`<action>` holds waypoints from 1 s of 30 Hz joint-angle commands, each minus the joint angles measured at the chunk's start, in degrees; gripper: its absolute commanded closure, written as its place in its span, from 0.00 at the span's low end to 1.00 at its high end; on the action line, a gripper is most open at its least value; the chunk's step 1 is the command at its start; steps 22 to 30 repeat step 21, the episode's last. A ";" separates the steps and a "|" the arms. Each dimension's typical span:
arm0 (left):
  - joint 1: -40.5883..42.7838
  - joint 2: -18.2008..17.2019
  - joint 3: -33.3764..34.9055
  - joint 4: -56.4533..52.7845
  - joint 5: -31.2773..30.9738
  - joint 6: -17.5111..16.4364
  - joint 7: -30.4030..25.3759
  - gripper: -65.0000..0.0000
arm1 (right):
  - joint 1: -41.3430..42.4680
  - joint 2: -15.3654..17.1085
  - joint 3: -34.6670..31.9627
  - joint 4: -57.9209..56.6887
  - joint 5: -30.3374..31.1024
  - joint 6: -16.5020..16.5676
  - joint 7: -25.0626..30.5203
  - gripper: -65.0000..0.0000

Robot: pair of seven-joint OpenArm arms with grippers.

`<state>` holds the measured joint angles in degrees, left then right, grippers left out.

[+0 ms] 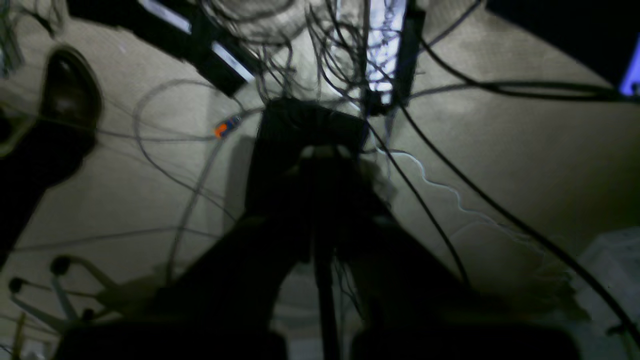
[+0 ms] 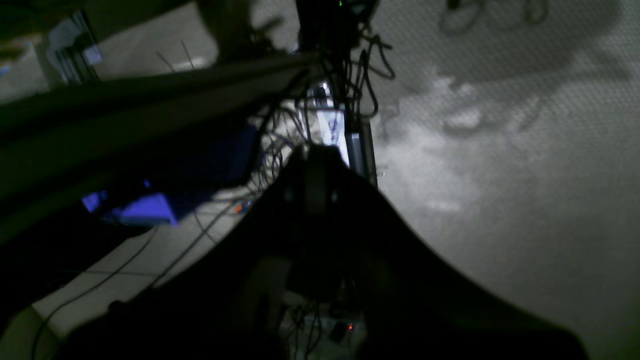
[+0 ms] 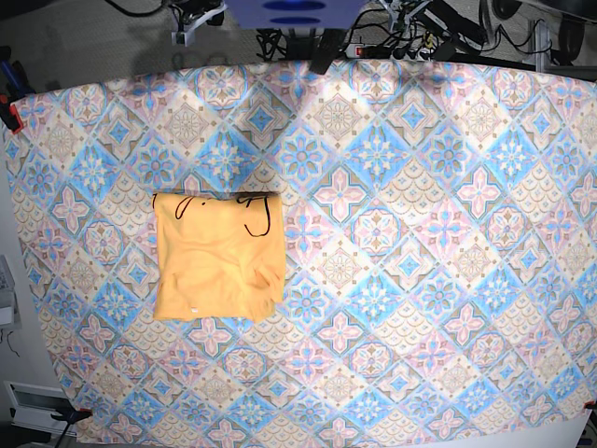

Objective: Fold the T-shirt properly

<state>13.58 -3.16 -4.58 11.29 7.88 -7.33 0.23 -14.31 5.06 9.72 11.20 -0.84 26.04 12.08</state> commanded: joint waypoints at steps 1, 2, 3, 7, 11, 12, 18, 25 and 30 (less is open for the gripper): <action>-0.18 -0.14 0.05 -0.34 0.60 -0.18 -1.24 1.00 | -0.24 -0.27 0.17 0.10 0.18 0.29 0.80 1.00; -0.44 -0.05 0.05 -0.26 1.40 -0.18 -1.68 1.00 | -0.24 -0.62 0.17 0.10 0.18 0.29 1.24 1.00; -0.79 -0.05 0.05 -0.26 2.54 -0.18 -1.77 1.00 | -0.24 -0.71 0.17 0.10 0.18 0.29 1.42 1.00; -0.88 -0.14 -0.04 -0.26 6.76 -0.18 -1.94 1.00 | 0.99 -3.87 0.35 -0.34 0.18 0.29 1.51 1.00; -0.97 -0.31 -0.21 -0.26 6.93 -0.18 -1.94 1.00 | 1.25 -6.25 0.17 -0.34 0.18 0.29 1.51 1.00; -0.97 -0.31 -0.21 -0.26 6.93 -0.18 -1.94 1.00 | 1.25 -7.13 0.17 -0.26 0.18 0.29 1.51 1.00; -2.20 -0.31 -0.04 -0.26 6.93 -0.18 -2.03 1.00 | 3.98 -8.44 0.17 0.10 0.18 0.29 1.59 1.00; -2.38 -0.23 -0.21 -0.26 6.93 -0.18 -2.03 1.00 | 4.06 -9.15 0.17 0.10 0.09 0.29 1.68 1.00; -2.38 -0.23 -0.21 -0.26 6.93 -0.18 -2.03 1.00 | 4.06 -9.15 0.17 0.10 0.09 0.29 1.68 1.00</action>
